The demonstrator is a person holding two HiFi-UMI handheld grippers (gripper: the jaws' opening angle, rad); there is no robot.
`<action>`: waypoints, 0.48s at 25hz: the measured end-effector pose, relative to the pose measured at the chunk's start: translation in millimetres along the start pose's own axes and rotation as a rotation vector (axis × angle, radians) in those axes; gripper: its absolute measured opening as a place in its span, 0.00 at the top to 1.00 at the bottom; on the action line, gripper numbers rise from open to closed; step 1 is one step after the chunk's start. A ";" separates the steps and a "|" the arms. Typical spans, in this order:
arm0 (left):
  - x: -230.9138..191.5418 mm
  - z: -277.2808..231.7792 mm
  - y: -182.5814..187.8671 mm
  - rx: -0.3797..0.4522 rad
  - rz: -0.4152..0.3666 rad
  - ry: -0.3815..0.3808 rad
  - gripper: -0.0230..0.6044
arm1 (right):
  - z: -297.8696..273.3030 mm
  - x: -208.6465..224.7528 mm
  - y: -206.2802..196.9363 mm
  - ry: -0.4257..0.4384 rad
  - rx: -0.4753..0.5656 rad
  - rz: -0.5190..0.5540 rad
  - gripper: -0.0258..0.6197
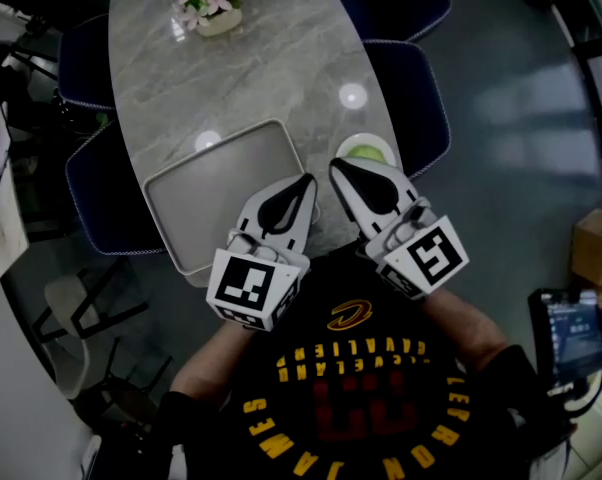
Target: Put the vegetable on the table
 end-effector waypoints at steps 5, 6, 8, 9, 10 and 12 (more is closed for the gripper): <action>2.0 2.6 -1.2 0.003 0.009 0.010 0.96 | 1.2 -3.5 -0.7 0.023 0.007 0.004 0.95; 2.7 2.7 -0.1 -0.001 0.014 0.012 0.96 | 1.2 -4.0 -1.1 0.022 0.000 0.002 0.95; 3.6 2.8 1.6 -0.008 0.019 0.015 0.96 | 1.7 -5.2 -2.3 0.033 -0.006 0.010 0.95; 3.9 2.8 1.4 -0.008 0.019 0.014 0.96 | 1.9 -5.9 -2.7 0.040 -0.002 0.013 0.95; 4.2 2.7 0.9 -0.006 0.019 0.013 0.96 | 1.8 -6.4 -2.8 0.042 -0.002 0.011 0.95; 4.4 2.8 0.3 -0.005 0.017 0.014 0.96 | 2.0 -6.2 -3.7 0.033 -0.018 0.004 0.95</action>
Point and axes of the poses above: the fingertips, and each gripper's own axes: z backward along the fingers, x to its right, y out of its top, the point moved 6 cm from there along z, backward along the fingers, and after that the axes turned 8 degrees about y, right-handed, at the moved point
